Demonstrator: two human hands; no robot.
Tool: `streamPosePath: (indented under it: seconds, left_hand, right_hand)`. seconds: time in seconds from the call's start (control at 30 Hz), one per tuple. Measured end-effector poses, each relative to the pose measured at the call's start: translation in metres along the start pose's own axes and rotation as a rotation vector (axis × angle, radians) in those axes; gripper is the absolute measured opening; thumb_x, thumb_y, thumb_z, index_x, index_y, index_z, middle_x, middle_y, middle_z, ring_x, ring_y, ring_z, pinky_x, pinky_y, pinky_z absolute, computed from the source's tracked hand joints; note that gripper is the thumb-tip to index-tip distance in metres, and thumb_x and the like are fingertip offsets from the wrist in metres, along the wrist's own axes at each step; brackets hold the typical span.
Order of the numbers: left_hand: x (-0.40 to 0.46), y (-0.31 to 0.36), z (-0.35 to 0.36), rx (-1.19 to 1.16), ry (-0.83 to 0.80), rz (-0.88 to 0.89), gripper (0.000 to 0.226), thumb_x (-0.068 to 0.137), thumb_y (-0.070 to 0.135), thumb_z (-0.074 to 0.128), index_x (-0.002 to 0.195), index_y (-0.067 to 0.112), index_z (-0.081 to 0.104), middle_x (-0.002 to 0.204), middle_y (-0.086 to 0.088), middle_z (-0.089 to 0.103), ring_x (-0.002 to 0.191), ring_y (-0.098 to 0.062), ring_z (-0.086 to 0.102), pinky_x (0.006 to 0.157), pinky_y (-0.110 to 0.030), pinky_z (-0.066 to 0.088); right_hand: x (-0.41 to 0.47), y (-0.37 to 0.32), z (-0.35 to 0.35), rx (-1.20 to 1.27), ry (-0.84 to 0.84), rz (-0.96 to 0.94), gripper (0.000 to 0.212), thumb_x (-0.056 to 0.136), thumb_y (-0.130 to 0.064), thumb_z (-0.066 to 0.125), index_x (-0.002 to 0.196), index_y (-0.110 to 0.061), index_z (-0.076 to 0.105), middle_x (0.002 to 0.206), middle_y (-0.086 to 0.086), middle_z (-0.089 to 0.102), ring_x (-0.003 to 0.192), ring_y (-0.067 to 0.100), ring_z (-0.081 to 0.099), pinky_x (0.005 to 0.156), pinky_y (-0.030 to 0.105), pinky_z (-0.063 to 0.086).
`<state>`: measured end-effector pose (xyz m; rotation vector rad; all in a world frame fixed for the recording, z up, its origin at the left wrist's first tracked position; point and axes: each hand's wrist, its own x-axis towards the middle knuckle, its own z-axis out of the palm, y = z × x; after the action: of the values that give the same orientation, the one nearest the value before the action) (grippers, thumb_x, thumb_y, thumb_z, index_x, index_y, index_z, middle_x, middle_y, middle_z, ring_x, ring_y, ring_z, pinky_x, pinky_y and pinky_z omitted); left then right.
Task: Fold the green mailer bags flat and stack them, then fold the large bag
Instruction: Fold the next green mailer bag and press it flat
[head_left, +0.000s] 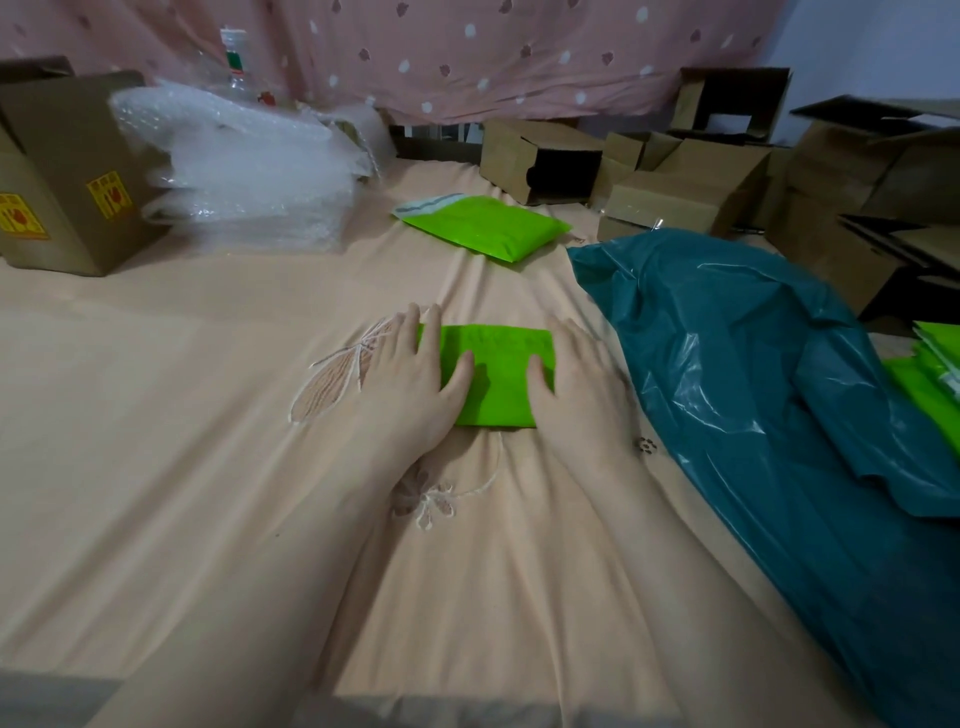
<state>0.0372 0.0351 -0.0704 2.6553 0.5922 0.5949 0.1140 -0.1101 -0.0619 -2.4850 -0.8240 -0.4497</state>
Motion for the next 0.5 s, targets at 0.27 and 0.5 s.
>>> streamPosePath:
  seconds: [0.27, 0.5]
  left_hand:
    - [0.0001, 0.0024, 0.0026, -0.15, -0.056, -0.013, 0.065, 0.096, 0.042, 0.04, 0.149, 0.015, 0.015, 0.152, -0.013, 0.026, 0.143, -0.027, 0.016, 0.114, -0.035, 0.011]
    - [0.0016, 0.0048, -0.0015, -0.423, 0.119, -0.02, 0.064, 0.094, 0.027, 0.05, 0.148, 0.019, 0.017, 0.15, -0.005, 0.027, 0.138, -0.017, 0.026, 0.102, -0.019, 0.019]
  right_hand:
    - [0.0006, 0.0078, 0.0027, 0.253, -0.063, 0.148, 0.055, 0.09, -0.04, 0.047, 0.137, -0.017, 0.029, 0.124, 0.015, 0.055, 0.11, 0.033, 0.053, 0.089, 0.045, 0.047]
    - [0.0025, 0.0021, -0.0069, 0.746, 0.091, 0.213, 0.06, 0.076, -0.023, 0.069, 0.125, -0.026, 0.035, 0.126, 0.005, 0.052, 0.111, 0.022, 0.054, 0.094, 0.041, 0.046]
